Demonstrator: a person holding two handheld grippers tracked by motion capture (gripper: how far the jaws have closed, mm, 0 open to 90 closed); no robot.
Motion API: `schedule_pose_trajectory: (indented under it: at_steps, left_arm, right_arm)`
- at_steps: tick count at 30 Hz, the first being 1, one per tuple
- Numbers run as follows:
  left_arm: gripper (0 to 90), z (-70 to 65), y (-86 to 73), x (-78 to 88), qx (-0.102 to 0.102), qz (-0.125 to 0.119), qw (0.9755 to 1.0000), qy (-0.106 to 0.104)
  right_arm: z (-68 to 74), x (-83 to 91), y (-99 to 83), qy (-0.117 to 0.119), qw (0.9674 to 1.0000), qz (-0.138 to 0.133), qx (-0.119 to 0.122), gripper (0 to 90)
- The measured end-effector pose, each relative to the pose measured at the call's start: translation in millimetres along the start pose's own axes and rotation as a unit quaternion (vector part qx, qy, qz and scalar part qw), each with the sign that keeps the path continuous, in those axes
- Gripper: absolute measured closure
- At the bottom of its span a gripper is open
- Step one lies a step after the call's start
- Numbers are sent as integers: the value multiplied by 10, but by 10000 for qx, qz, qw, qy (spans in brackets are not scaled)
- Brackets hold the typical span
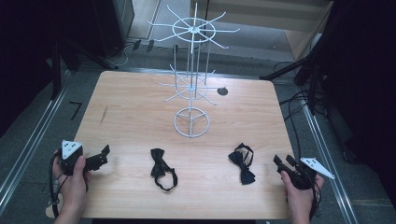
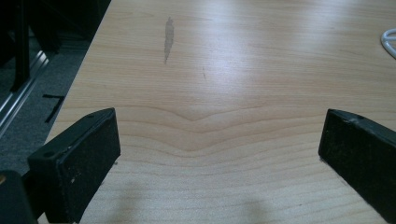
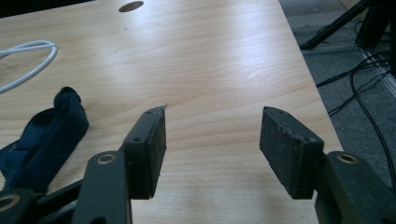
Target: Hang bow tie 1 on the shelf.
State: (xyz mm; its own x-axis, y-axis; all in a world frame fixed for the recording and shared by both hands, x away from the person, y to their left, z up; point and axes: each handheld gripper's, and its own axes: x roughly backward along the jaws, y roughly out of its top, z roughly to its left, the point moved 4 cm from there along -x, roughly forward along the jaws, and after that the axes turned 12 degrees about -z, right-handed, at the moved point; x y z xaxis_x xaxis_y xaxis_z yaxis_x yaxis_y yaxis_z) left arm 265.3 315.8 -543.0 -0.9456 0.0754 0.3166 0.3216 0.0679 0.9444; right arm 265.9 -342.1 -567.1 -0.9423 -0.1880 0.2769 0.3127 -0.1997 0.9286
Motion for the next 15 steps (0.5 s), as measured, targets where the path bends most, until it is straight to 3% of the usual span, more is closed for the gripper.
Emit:
schedule_pose_trajectory:
  at_steps: [15]
  left_arm:
    - [0, -5, -1, 0, -1, 5, 10000, -20]
  right_arm:
    - [409, 24, 116, 280, 9990, -190, 308, 455]
